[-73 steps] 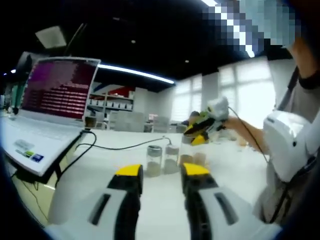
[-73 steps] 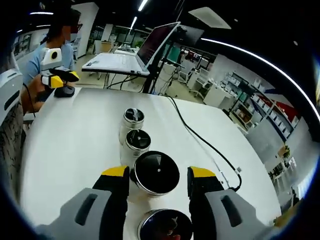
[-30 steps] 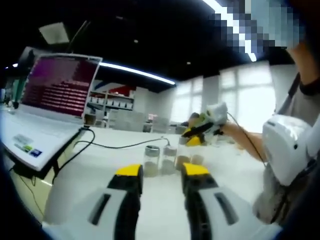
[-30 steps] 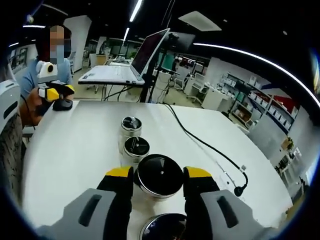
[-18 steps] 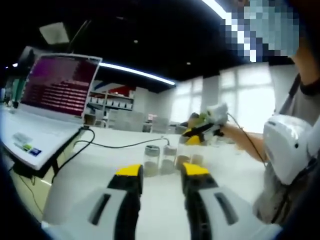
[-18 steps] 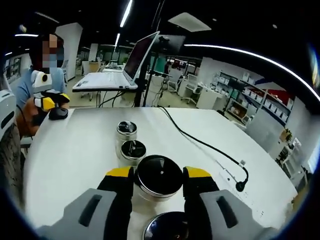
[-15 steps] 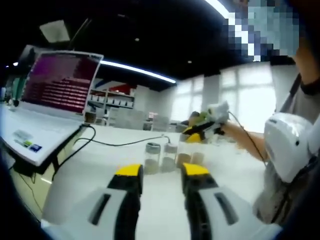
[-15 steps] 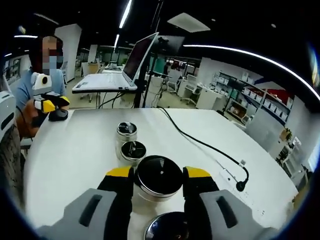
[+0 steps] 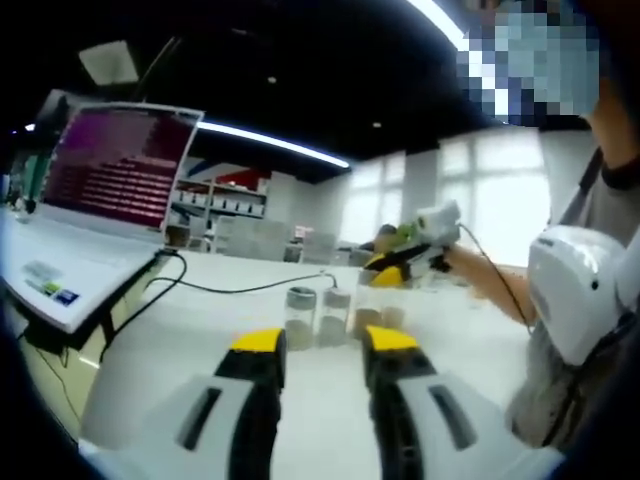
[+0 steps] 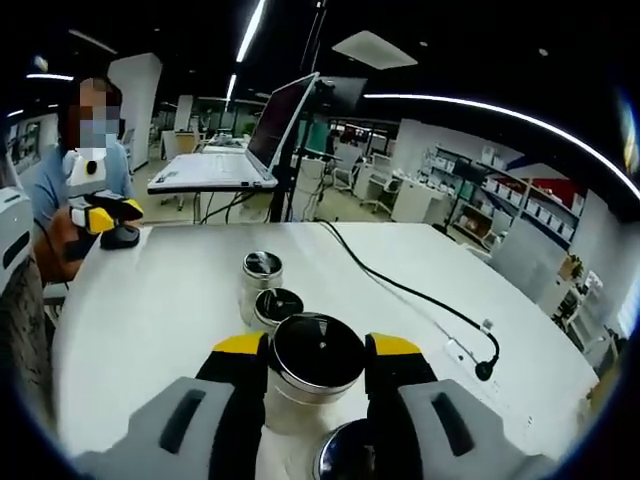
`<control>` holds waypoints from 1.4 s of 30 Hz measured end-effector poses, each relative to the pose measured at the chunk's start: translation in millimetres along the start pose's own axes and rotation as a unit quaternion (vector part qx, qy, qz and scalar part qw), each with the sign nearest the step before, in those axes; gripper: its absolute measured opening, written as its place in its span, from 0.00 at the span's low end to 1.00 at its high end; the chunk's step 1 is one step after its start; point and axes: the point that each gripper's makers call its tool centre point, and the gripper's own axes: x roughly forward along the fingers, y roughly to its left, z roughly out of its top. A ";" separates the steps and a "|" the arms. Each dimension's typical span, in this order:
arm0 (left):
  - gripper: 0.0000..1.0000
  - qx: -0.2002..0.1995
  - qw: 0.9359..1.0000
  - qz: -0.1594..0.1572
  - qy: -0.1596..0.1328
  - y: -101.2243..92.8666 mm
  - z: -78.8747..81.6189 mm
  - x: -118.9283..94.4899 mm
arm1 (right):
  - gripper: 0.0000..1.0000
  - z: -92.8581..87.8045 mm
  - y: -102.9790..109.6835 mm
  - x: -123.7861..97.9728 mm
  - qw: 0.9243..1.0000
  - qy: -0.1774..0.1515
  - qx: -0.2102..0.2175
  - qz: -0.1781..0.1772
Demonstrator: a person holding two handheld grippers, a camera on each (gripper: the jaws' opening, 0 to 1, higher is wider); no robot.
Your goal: Rotate the seasoning bottle until the label or dispensing opening points toward the visible target arrow and the bottle remains upright within the marked orientation range
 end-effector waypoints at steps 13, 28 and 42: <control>0.32 0.005 1.000 -0.009 -0.001 -8.1 0.6 1.8 | 0.37 9.2 31.3 -25.1 1.000 -0.024 -0.010 0.002; 0.32 0.005 0.999 -0.032 -0.002 -26.4 -0.4 5.3 | 0.37 -11.9 78.1 -50.1 0.999 -0.038 0.017 -0.017; 0.32 0.013 0.999 -0.041 -0.014 -35.3 10.2 6.1 | 0.37 -14.3 119.0 -82.6 0.998 -0.060 -0.005 -0.024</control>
